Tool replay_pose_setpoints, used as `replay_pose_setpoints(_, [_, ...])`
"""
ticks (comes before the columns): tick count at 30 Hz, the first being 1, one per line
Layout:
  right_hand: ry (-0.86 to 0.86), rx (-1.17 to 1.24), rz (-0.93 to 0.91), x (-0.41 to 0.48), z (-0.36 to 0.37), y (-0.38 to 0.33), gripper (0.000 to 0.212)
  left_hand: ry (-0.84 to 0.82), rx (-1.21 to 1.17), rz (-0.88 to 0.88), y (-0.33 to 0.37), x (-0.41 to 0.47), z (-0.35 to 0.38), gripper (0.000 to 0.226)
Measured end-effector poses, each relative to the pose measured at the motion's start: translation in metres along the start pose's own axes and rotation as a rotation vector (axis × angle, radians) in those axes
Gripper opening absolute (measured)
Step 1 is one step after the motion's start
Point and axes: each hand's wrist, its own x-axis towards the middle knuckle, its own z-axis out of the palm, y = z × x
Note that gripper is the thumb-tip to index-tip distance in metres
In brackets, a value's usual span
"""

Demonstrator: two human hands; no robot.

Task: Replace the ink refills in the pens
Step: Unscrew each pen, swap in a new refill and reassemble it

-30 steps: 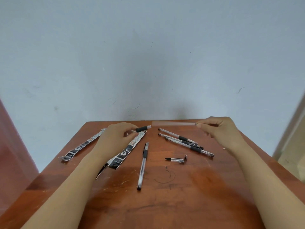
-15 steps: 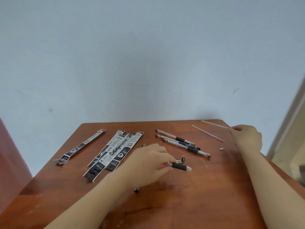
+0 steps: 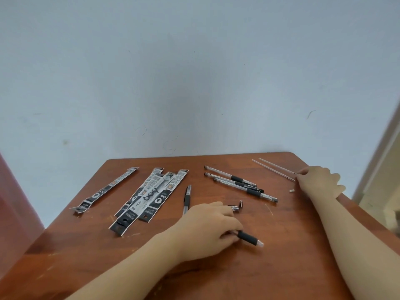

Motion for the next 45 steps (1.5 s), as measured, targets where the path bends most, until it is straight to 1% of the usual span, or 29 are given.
replay_pose_setpoints(13, [-0.01,-0.037,-0.005,-0.002,-0.001,-0.002,0.027,-0.066,0.073,-0.029,0.004,0.001,-0.003,0.03])
replay_pose_setpoints(19, [-0.016,-0.058,-0.005,-0.002,0.0,-0.001,0.027,-0.052,0.062,-0.023,0.001,0.0,-0.002,0.029])
replay_pose_setpoints(21, [0.002,-0.063,-0.011,-0.004,-0.001,-0.002,0.029,-0.021,0.033,-0.03,0.0,0.0,-0.003,0.028])
replay_pose_setpoints(23, [0.057,-0.066,-0.035,-0.007,-0.002,-0.007,0.03,0.035,0.0,-0.061,-0.003,-0.001,-0.008,0.029])
replay_pose_setpoints(25, [0.131,-0.037,-0.113,-0.013,-0.006,-0.016,0.032,0.116,-0.036,-0.113,-0.01,-0.002,-0.017,0.027])
replay_pose_setpoints(27, [0.184,0.002,-0.271,-0.025,-0.009,-0.029,0.03,0.205,-0.062,-0.192,-0.02,-0.005,-0.027,0.024])
replay_pose_setpoints(30, [0.207,0.114,-0.558,-0.057,-0.012,-0.05,0.026,0.351,0.011,-0.422,-0.045,-0.011,-0.037,0.018])
replay_pose_setpoints(32, [0.137,0.216,-0.725,-0.083,-0.013,-0.063,0.024,0.377,0.083,-0.605,-0.065,-0.017,-0.039,0.018])
replay_pose_setpoints(34, [-0.01,0.265,-0.862,-0.108,-0.013,-0.073,0.025,0.306,0.108,-0.731,-0.08,-0.022,-0.038,0.019])
replay_pose_setpoints(35, [-0.093,0.236,-0.925,-0.118,-0.012,-0.076,0.029,0.256,0.112,-0.768,-0.084,-0.023,-0.036,0.019])
replay_pose_setpoints(38, [-0.335,-0.014,-1.043,-0.135,-0.006,-0.078,0.048,0.084,0.142,-0.813,-0.088,-0.022,-0.028,0.027])
replay_pose_setpoints(40, [-0.439,-0.173,-1.074,-0.139,0.0,-0.076,0.058,0.021,0.161,-0.828,-0.089,-0.019,-0.025,0.034])
replay_pose_setpoints(42, [-0.498,-0.287,-1.078,-0.141,0.005,-0.075,0.063,0.019,0.164,-0.834,-0.09,-0.018,-0.024,0.034])
replay_pose_setpoints(45, [-0.519,-0.377,-1.083,-0.142,0.008,-0.075,0.063,0.047,0.162,-0.822,-0.092,-0.018,-0.022,0.023])
